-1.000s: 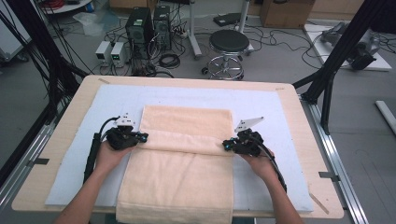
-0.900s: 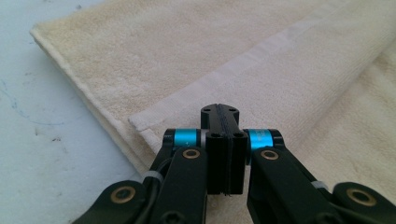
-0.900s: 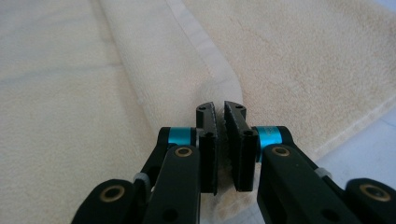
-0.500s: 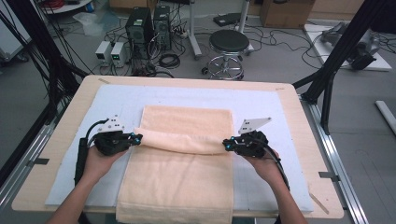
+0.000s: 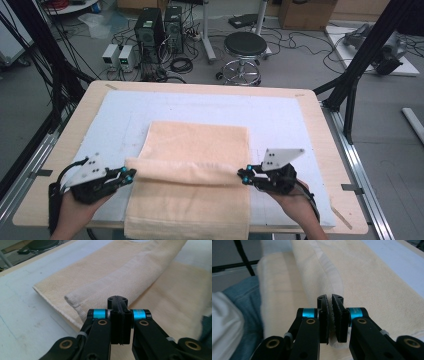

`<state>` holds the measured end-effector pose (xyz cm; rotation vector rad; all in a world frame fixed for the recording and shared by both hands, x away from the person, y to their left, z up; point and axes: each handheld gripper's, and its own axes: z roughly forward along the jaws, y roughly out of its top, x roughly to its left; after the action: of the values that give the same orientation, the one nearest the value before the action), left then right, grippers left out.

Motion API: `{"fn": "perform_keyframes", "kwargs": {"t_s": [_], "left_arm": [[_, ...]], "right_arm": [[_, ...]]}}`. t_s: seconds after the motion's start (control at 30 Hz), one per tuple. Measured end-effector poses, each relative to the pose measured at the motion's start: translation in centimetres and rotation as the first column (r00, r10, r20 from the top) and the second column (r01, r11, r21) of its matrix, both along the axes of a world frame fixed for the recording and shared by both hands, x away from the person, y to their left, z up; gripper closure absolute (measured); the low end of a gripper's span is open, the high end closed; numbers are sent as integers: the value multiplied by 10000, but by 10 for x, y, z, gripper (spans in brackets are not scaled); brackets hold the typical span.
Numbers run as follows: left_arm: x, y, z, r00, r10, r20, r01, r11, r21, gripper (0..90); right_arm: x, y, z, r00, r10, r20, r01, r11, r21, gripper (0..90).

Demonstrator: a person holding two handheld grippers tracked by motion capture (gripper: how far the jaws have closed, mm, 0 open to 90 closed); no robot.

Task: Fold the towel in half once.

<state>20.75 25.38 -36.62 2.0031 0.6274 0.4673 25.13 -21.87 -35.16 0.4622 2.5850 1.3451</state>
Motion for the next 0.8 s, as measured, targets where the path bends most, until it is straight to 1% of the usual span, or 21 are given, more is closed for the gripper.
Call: {"fn": "perform_keyframes", "kwargs": {"t_s": [0.07,0.13,0.17,0.2,0.23,0.27,0.3,0.33,0.37,0.4,0.43,0.5,0.57,0.6,0.63,0.67,0.7,0.73,0.8], "left_arm": [[-20,6,0,10000,-4,-40,4,9999,-111,897],[-38,10,-1,9998,-67,-174,60,9992,-402,898],[-45,11,-3,9993,-225,-289,213,9990,-392,897],[-52,12,-5,9987,-336,-378,325,9990,-305,895],[-57,12,-7,9985,-387,-384,381,9991,-179,865],[-59,12,-8,9985,-351,-410,347,9994,-91,809],[-59,11,-9,9986,-296,-428,297,9996,23,760],[-55,11,-10,9987,-276,-431,279,9996,63,728],[-49,10,-11,9987,-235,-456,237,9997,37,717],[-42,9,-12,9986,-174,-492,174,9998,-2,693],[-34,8,-14,9989,-130,-457,130,9999,-3,676],[-14,4,-16,9989,-76,-466,76,10000,10,643],[8,0,-19,9991,-8,-436,16,9999,171,614],[19,-3,-21,9985,123,-529,-120,9999,66,603],[31,-5,-23,9980,182,-598,-180,9998,39,588],[43,-6,-25,9979,282,-585,-273,9995,167,576],[54,-8,-27,9971,404,-641,-395,9991,152,563],[66,-9,-28,9960,532,-718,-524,9985,128,545],[90,-14,-31,9926,836,-877,-822,9964,200,528]], "right_arm": [[-19,0,2,9996,272,-13,-272,9996,-76,844],[-38,1,2,9983,571,-122,-571,9984,-15,843],[-47,2,1,9965,817,-152,-818,9966,-87,838],[-55,3,0,9944,1021,-272,-1026,9946,-159,812],[-60,3,-2,9927,1129,-430,-1135,9935,-114,761],[-62,2,-4,9906,1218,-629,-1218,9925,42,732],[-63,1,-4,9908,1134,-740,-1129,9935,113,696],[-61,0,-5,9916,1068,-734,-1059,9943,156,667],[-57,-2,-7,9930,942,-710,-926,9954,265,638],[-51,-3,-8,9940,752,-790,-729,9968,320,620],[-44,-3,-9,9955,571,-763,-551,9981,289,607],[-28,-4,-12,9979,76,-636,-73,10000,59,598],[-7,-3,-16,9981,-331,-520,323,9993,-166,571],[5,-3,-18,9970,-613,-465,601,9978,-281,564],[16,-3,-19,9957,-762,-535,746,9967,-317,551],[28,-3,-21,9934,-1035,-484,1011,9937,-488,527],[40,-3,-24,9903,-1312,-464,1287,9902,-534,516],[52,-5,-27,9876,-1481,-530,1460,9884,-419,504],[72,-6,-32,9809,-1923,-278,1904,9799,-602,486]]}}
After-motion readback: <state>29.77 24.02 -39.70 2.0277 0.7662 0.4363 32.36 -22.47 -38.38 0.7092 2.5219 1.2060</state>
